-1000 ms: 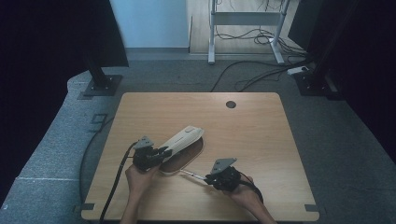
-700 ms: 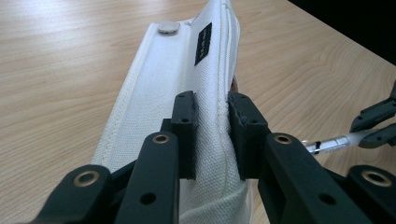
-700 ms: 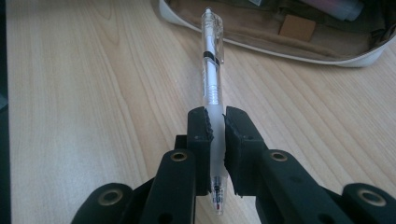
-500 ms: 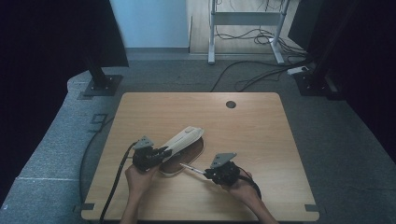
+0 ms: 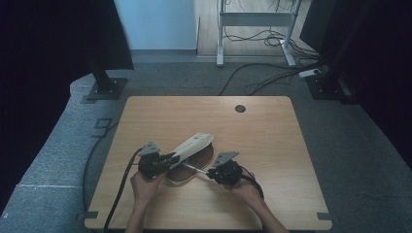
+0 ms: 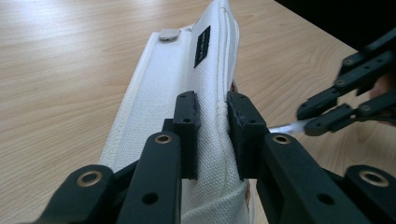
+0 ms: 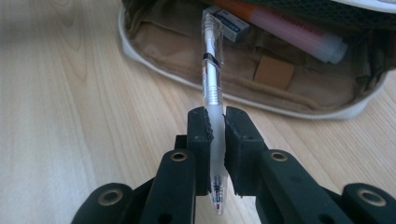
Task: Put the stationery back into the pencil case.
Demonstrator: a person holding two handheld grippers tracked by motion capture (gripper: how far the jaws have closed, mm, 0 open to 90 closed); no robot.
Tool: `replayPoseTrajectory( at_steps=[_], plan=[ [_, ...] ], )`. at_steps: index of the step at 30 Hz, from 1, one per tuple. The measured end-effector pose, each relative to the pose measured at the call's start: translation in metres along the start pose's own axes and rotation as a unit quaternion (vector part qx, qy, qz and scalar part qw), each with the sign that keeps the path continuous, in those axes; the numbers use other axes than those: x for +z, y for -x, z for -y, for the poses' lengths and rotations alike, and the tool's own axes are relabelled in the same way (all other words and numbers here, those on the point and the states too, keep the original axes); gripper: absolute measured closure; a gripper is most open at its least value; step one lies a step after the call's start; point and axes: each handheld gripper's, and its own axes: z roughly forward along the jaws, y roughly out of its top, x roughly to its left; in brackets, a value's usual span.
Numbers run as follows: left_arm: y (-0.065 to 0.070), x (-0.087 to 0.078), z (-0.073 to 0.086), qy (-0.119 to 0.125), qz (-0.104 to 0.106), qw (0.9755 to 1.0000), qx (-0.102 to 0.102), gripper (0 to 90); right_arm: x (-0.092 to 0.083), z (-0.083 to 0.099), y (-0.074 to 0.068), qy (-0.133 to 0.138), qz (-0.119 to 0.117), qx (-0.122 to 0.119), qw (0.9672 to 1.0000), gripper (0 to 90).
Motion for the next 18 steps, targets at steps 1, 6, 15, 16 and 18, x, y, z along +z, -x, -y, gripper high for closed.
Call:
replayPoseTrajectory(
  at_steps=[1, 6, 15, 16, 18],
  plan=[
    [0.0, 0.0, 0.0, 0.001, 0.001, 1.0, 0.0, 75.1, 0.002, -0.001, 0.001, 0.0, 0.0, 0.0, 1.0, 79.1],
    [0.002, 0.001, 0.0, 0.0, 0.004, 1.0, 0.001, 75.1, 0.013, -0.007, 0.002, -0.003, 0.001, -0.004, 1.0, 79.1],
    [0.003, 0.003, 0.0, 0.0, 0.01, 0.9999, 0.0, 75.1, 0.024, -0.018, 0.007, -0.001, 0.004, -0.007, 1.0, 79.1],
    [0.003, 0.003, 0.0, 0.0, 0.011, 0.9999, 0.001, 75.1, 0.025, -0.02, 0.008, -0.002, 0.002, -0.009, 1.0, 79.1],
    [0.003, 0.004, 0.0, -0.001, 0.011, 0.9999, 0.002, 75.0, 0.028, -0.022, 0.009, -0.002, 0.002, -0.01, 0.9999, 79.1]
  ],
)
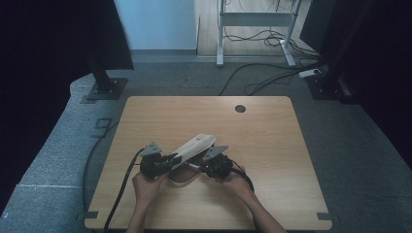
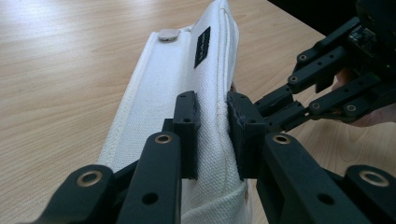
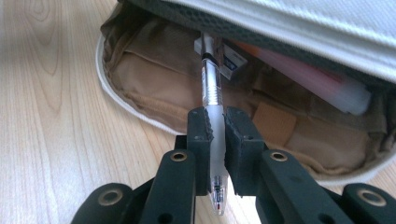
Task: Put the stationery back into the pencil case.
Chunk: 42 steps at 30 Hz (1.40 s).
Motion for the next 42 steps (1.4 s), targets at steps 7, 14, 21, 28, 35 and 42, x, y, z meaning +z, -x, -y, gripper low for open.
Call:
replayPoseTrajectory(
  at_steps=[7, 14, 21, 28, 35, 42],
  plan=[
    [0.001, 0.001, 0.0, -0.001, 0.002, 1.0, 0.0, 75.0, 0.009, -0.007, 0.001, 0.0, 0.002, -0.01, 0.9999, 79.0],
    [0.0, 0.0, 0.0, -0.004, 0.0, 1.0, -0.001, 74.9, 0.016, -0.007, 0.005, 0.0, 0.006, -0.009, 0.9999, 78.3],
    [0.0, 0.0, 0.0, -0.004, 0.003, 1.0, -0.002, 74.9, 0.018, -0.005, 0.011, 0.001, 0.016, -0.009, 0.9998, 76.0],
    [-0.001, -0.001, 0.0, -0.003, 0.003, 1.0, -0.003, 74.8, 0.017, -0.003, 0.016, 0.0, 0.028, -0.003, 0.9996, 66.1],
    [-0.001, -0.001, 0.0, -0.003, 0.004, 1.0, -0.003, 74.8, 0.018, 0.003, 0.02, -0.01, 0.04, 0.002, 0.9991, 60.2],
    [-0.001, 0.0, 0.0, -0.005, 0.006, 1.0, -0.004, 74.7, 0.02, 0.003, 0.025, -0.001, 0.056, 0.009, 0.9984, 58.7]
  ],
)
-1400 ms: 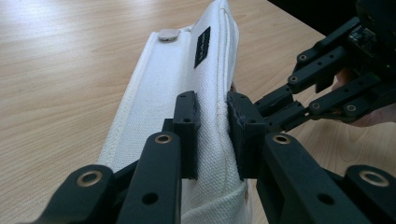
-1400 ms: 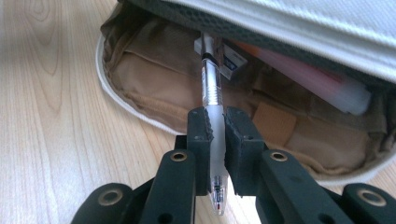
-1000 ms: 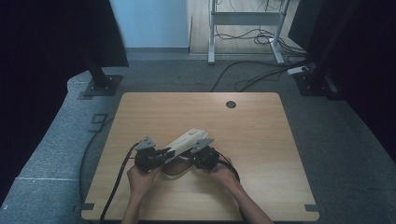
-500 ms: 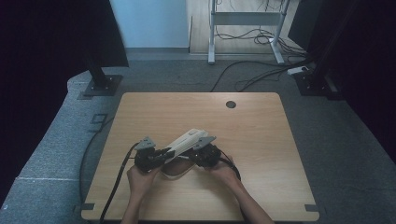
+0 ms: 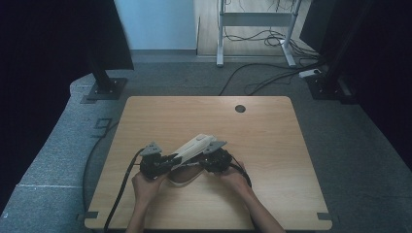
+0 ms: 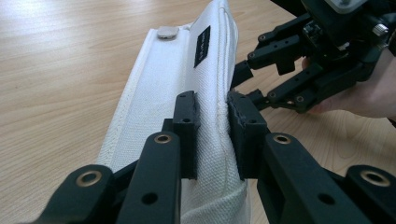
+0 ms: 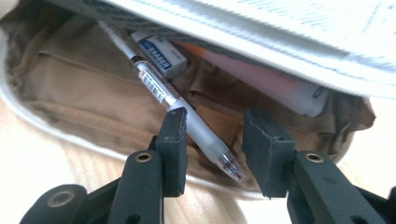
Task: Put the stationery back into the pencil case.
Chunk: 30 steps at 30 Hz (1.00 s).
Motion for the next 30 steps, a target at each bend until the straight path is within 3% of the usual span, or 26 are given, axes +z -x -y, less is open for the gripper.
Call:
replayPoseTrajectory(
  at_steps=[9, 17, 30],
  plan=[
    [0.0, 0.0, 0.0, -0.001, -0.001, 1.0, 0.0, 74.7, 0.004, -0.003, 0.003, 0.007, 0.016, 0.008, 0.9998, 56.7],
    [-0.001, 0.0, 0.0, -0.001, 0.001, 1.0, -0.002, 74.8, 0.004, 0.003, 0.003, 0.001, 0.016, 0.008, 0.9998, 52.8],
    [0.0, 0.001, 0.001, -0.002, 0.004, 1.0, -0.004, 74.8, 0.008, -0.009, 0.007, 0.024, 0.051, 0.018, 0.9982, 53.4]
  ],
)
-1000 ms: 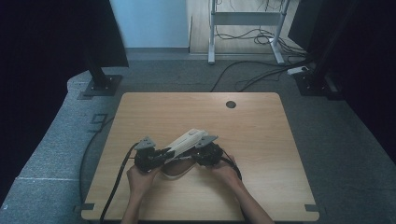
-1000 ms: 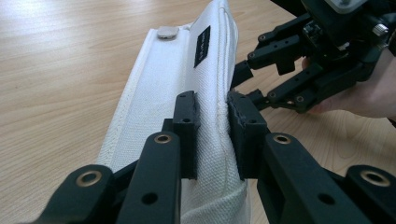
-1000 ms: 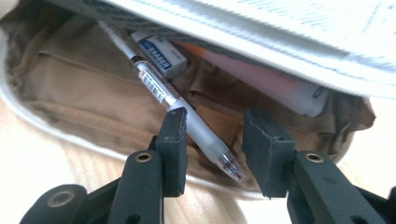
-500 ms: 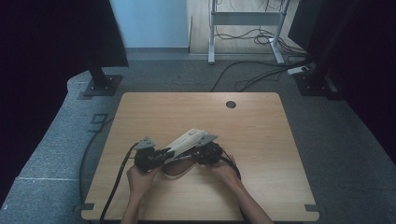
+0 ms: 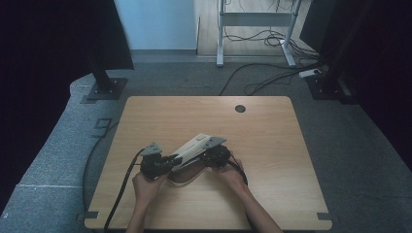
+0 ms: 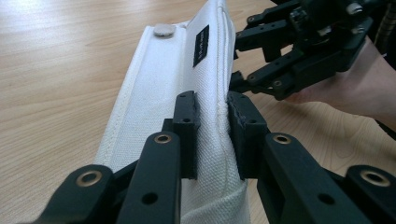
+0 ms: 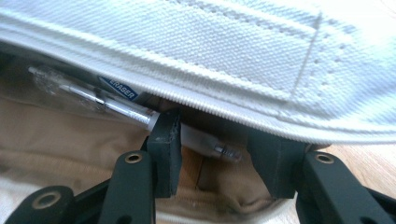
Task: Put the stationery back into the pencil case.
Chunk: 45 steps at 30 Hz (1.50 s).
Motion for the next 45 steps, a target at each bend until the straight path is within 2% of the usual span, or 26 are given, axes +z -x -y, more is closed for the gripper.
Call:
replayPoseTrajectory(
  at_steps=[2, 8, 11, 13, 17, 30, 32, 37, 39, 45],
  plan=[
    [0.0, 0.0, 0.0, -0.001, 0.001, 1.0, 0.0, 74.8, 0.004, -0.001, -0.002, -0.008, 0.006, 0.0, 1.0, 53.4],
    [-0.001, 0.0, 0.0, 0.0, 0.001, 1.0, 0.001, 74.7, 0.011, 0.0, -0.001, -0.003, 0.003, 0.014, 0.9999, 53.4],
    [-0.001, 0.0, 0.0, 0.0, 0.0, 1.0, 0.001, 74.7, 0.007, 0.0, 0.0, -0.005, 0.003, 0.013, 0.9999, 54.4],
    [-0.001, 0.0, 0.001, 0.001, 0.0, 1.0, 0.001, 74.6, 0.003, 0.0, 0.001, -0.005, -0.003, 0.022, 0.9997, 56.5],
    [-0.001, 0.002, 0.002, 0.0, 0.002, 1.0, 0.003, 74.0, -0.002, 0.001, 0.001, -0.005, -0.012, 0.02, 0.9997, 59.0],
    [0.0, 0.007, 0.005, -0.008, 0.013, 0.9999, 0.005, 67.8, -0.027, 0.009, 0.005, -0.002, -0.019, 0.022, 0.9996, 56.4],
    [0.001, 0.008, 0.006, -0.01, 0.016, 0.9998, 0.006, 63.5, -0.031, 0.01, 0.006, -0.002, -0.017, 0.023, 0.9996, 55.7],
    [0.004, 0.012, 0.008, -0.014, 0.007, 0.9998, 0.015, 52.2, -0.038, 0.015, 0.01, -0.007, -0.016, 0.025, 0.9995, 54.2],
    [0.006, 0.013, 0.008, -0.018, 0.01, 0.9996, 0.018, 44.0, -0.041, 0.019, 0.012, -0.009, -0.015, 0.026, 0.9995, 52.7],
    [0.01, 0.015, 0.009, -0.014, 0.001, 0.9995, 0.028, 25.1, -0.047, 0.026, 0.018, -0.013, -0.012, 0.031, 0.9994, 49.4]
  ],
)
